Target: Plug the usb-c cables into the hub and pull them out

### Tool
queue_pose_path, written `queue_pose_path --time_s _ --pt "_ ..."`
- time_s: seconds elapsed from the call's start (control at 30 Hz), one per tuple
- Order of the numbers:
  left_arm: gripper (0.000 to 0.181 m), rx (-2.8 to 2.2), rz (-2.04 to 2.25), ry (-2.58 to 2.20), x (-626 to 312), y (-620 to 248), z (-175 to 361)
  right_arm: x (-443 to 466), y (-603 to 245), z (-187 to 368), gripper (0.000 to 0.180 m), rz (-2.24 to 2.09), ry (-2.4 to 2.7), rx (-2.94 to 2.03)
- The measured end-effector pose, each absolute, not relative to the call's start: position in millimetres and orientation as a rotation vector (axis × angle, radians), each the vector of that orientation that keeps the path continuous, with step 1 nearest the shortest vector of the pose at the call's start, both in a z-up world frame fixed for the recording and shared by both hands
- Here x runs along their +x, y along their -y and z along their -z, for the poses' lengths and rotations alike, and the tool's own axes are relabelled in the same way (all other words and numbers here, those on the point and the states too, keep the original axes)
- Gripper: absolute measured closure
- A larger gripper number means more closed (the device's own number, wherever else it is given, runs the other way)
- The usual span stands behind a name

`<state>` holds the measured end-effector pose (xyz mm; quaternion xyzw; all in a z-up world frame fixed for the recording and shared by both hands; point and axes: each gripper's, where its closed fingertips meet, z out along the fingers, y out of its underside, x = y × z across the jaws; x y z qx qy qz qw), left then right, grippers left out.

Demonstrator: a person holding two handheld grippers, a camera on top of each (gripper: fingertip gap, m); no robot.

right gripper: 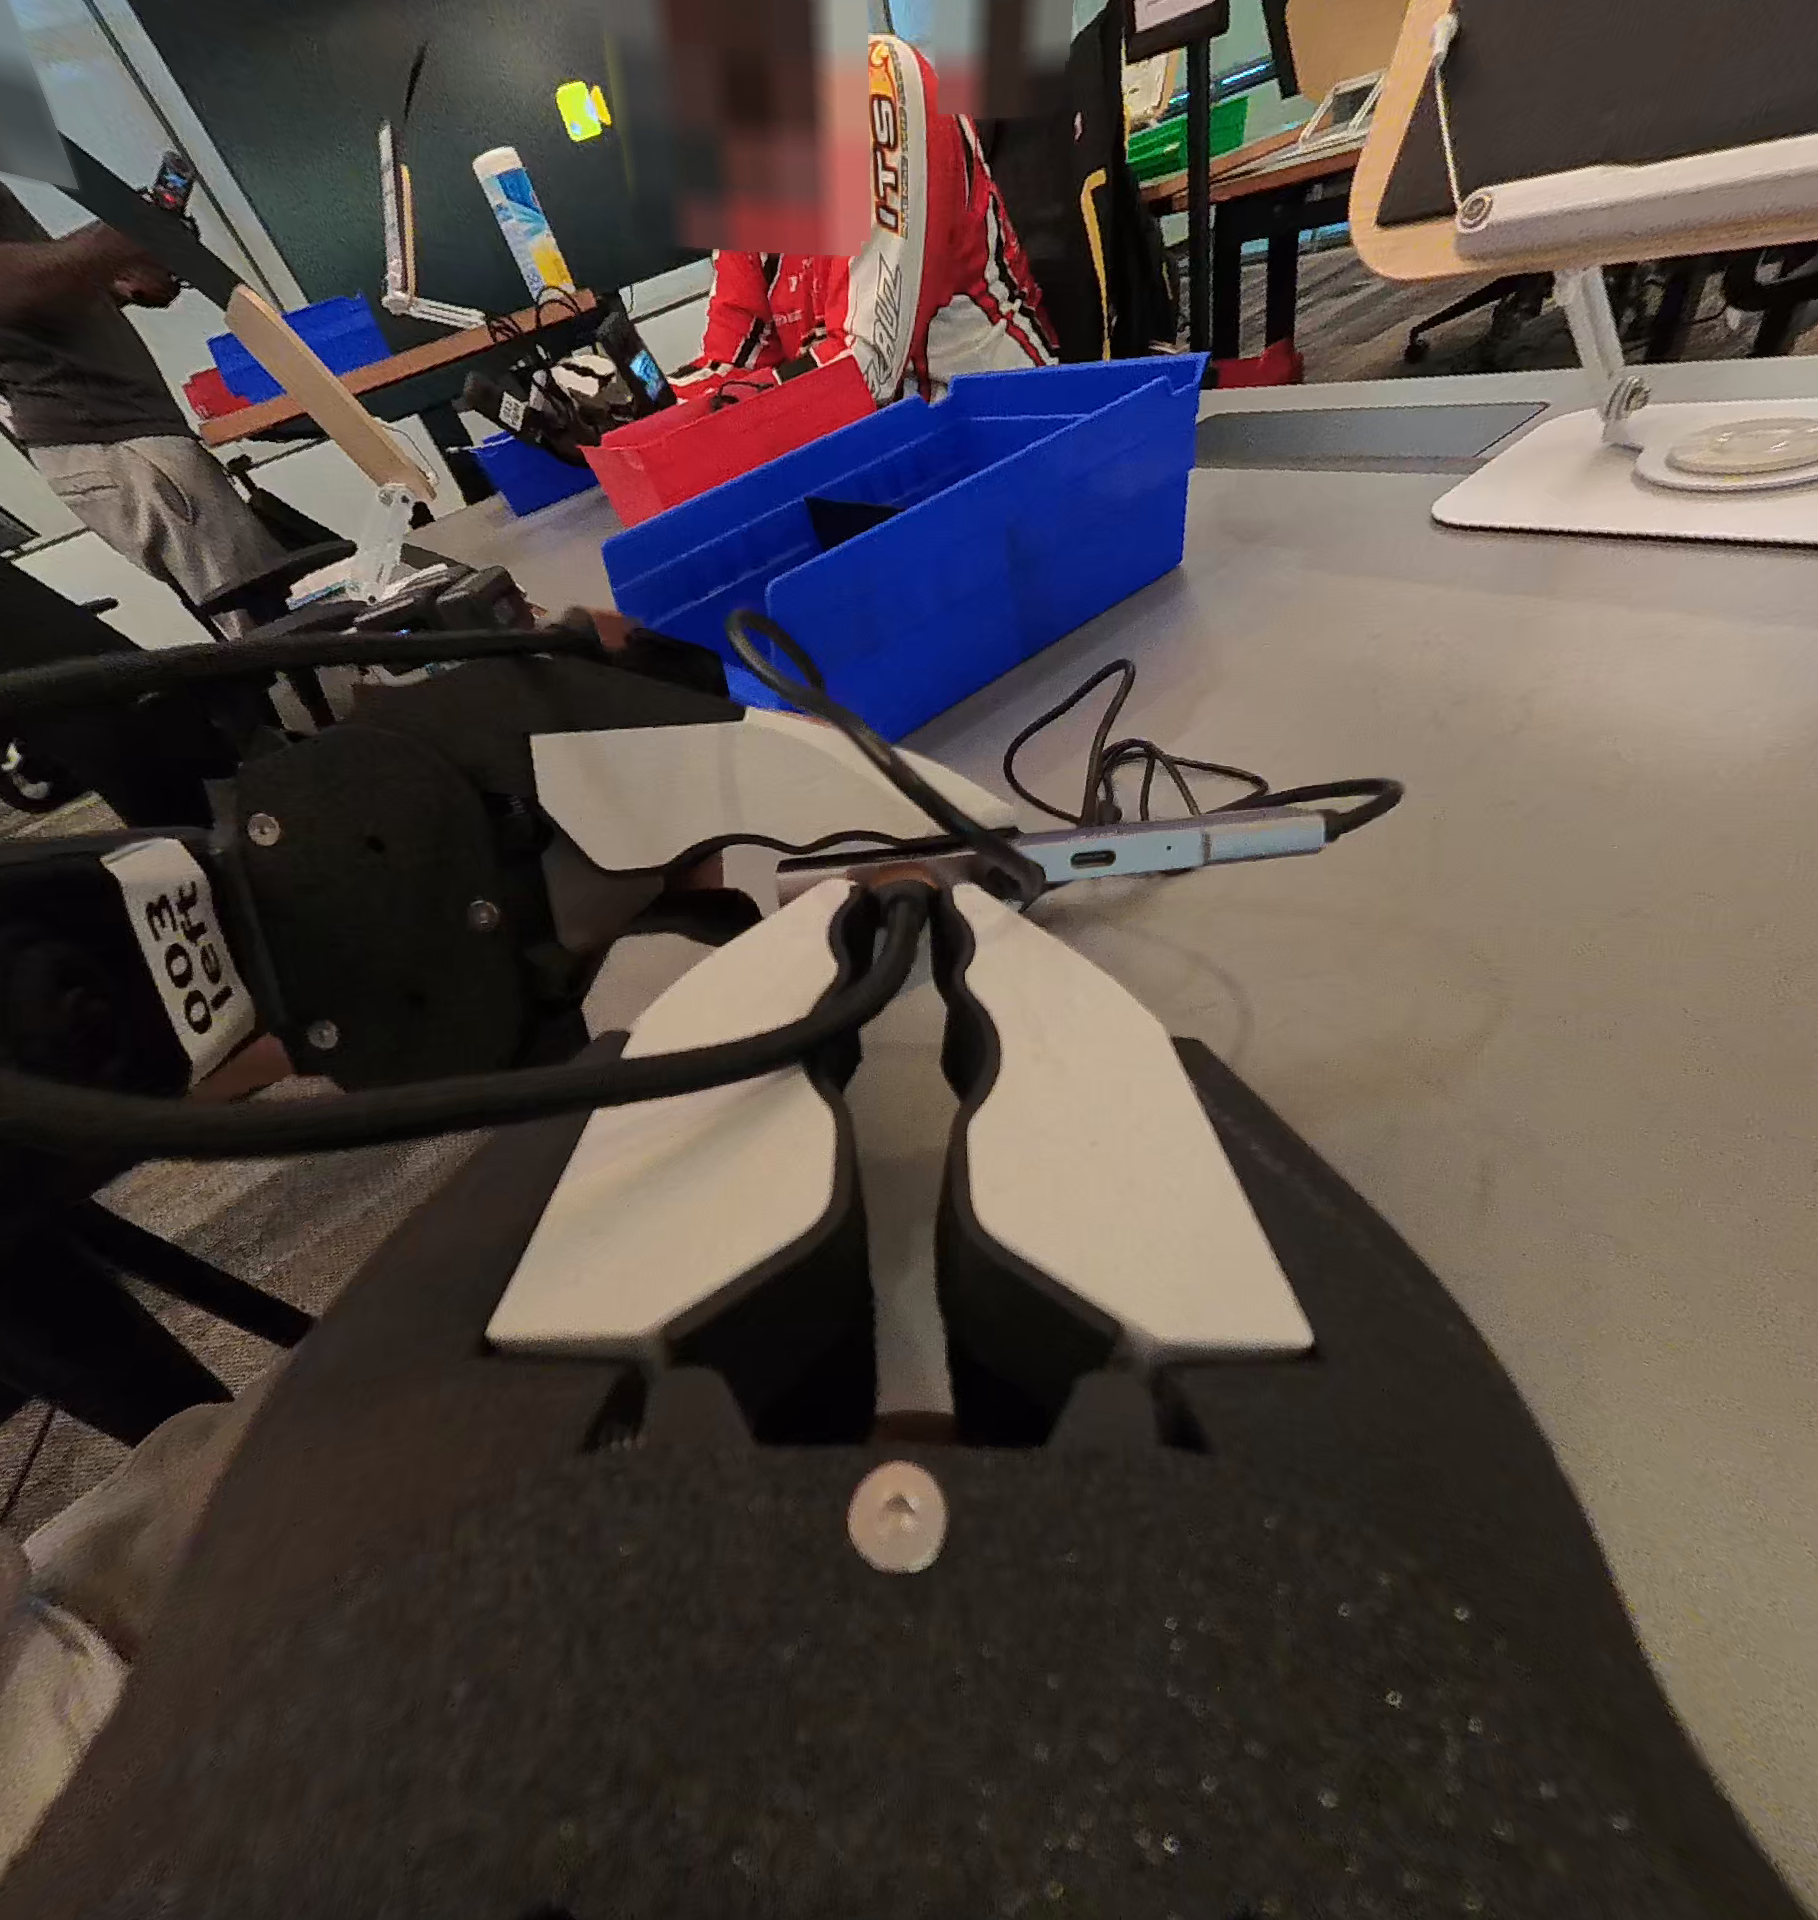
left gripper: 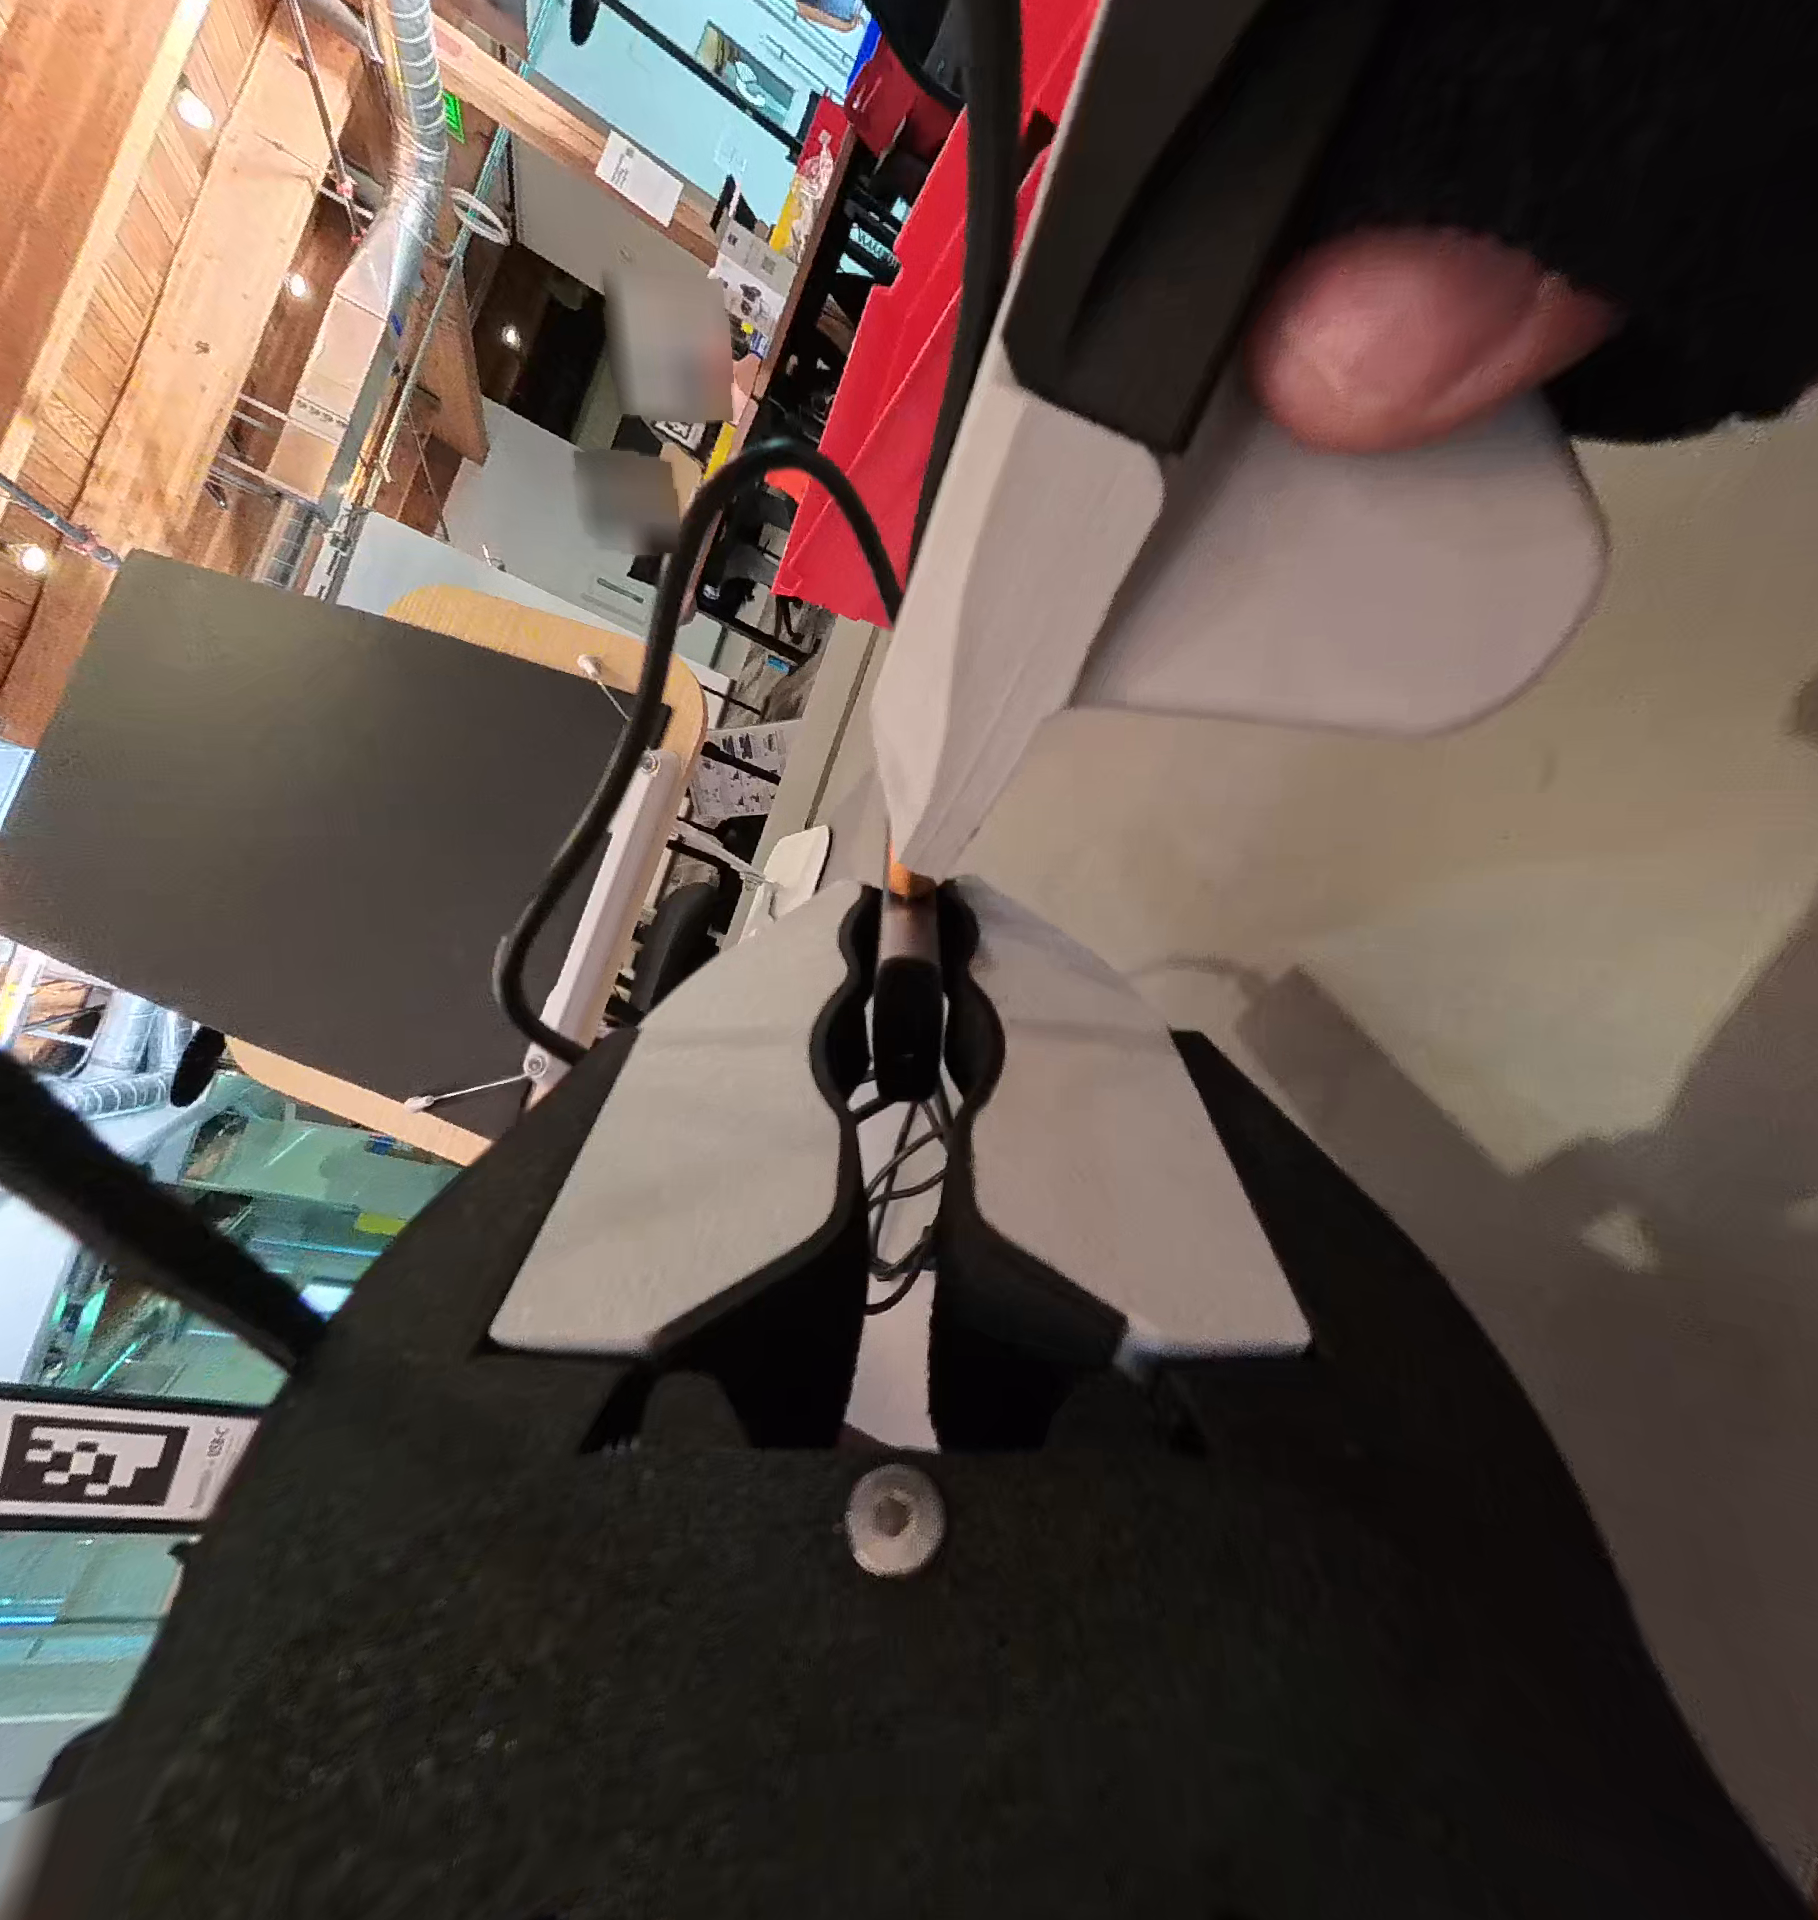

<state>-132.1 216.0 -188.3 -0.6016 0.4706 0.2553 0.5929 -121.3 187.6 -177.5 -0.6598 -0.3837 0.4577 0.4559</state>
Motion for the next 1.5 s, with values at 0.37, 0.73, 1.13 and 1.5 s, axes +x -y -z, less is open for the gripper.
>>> queue_pose_path --time_s 0.37,0.73,1.13,1.5 --pt "0.171 -1.374 -0.576 -1.115 -132 -211 187 -117 -184 178 0.169 -1.179 0.993 -1.629" --pt "0.172 -1.58 -0.5 -0.831 -215 -237 172 -52 -226 155 0.18 -1.162 0.819 -1.573" --pt "0.172 -1.342 -0.617 -1.057 -140 -217 183 -113 -189 173 0.149 -1.355 1.043 -1.527" --pt "0.172 -1.292 -0.737 -1.102 -131 -212 185 -117 -183 172 0.159 -1.531 0.924 -1.612"
